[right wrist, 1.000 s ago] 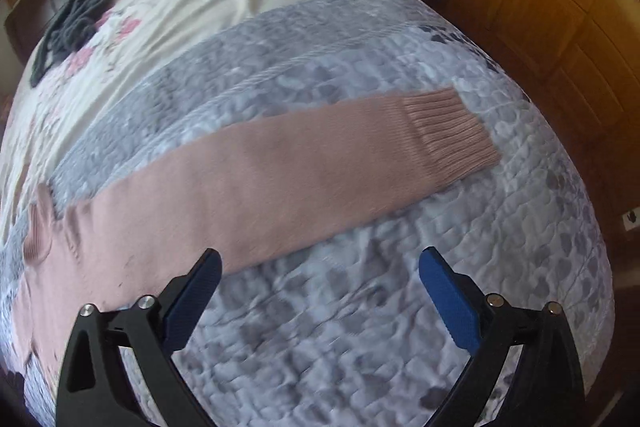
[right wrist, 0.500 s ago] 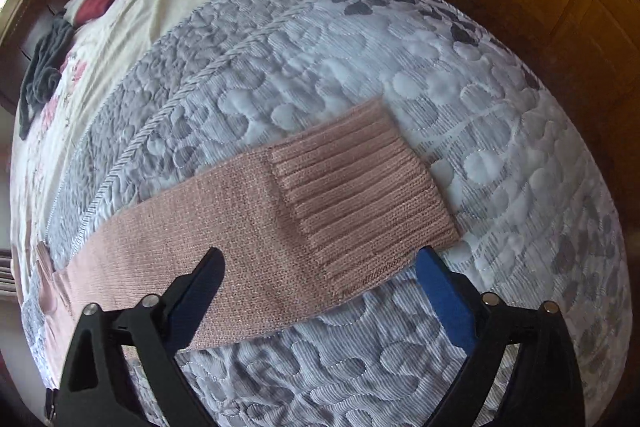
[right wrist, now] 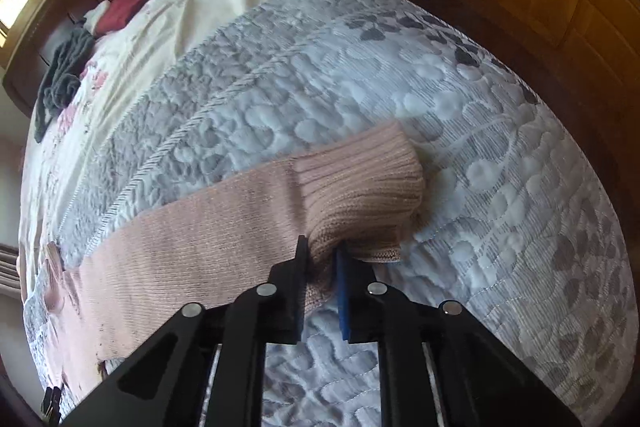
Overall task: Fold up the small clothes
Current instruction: 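Move the right tool to the sleeve cuff and grasp it, then carry the sleeve cuff across the sweater body with the right tool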
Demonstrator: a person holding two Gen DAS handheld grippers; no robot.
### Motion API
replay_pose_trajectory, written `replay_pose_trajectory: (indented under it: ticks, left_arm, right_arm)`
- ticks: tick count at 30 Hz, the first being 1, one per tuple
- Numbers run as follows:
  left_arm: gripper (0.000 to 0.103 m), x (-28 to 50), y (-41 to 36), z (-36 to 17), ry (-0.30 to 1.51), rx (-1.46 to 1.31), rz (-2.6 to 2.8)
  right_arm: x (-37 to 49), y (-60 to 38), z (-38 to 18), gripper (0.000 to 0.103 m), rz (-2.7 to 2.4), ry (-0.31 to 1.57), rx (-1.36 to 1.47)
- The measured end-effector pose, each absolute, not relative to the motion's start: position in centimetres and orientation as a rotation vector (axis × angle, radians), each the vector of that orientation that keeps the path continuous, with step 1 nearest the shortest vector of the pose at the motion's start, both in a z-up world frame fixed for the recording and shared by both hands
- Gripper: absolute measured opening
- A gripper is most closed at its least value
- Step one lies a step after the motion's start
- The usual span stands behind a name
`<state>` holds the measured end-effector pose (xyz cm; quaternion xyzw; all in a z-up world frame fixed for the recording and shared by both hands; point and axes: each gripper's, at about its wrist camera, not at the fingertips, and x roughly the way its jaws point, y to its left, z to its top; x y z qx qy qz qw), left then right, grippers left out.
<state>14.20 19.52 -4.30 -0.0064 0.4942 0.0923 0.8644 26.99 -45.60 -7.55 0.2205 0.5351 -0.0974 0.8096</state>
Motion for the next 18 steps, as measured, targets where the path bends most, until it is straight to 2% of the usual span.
replay_pose_trajectory:
  ticks: [8,18]
  left_arm:
    - [0.100,12.4,21.4,-4.7,1.050,-0.044,0.216]
    - [0.100,10.4,23.4,-5.4,1.068,-0.077,0.224]
  right_arm:
    - [26.5,-36.1,-4.2,0.011,0.003,1.065,0.407]
    - [26.6,-22.1,-4.1,0.011,0.268,1.059,0.342]
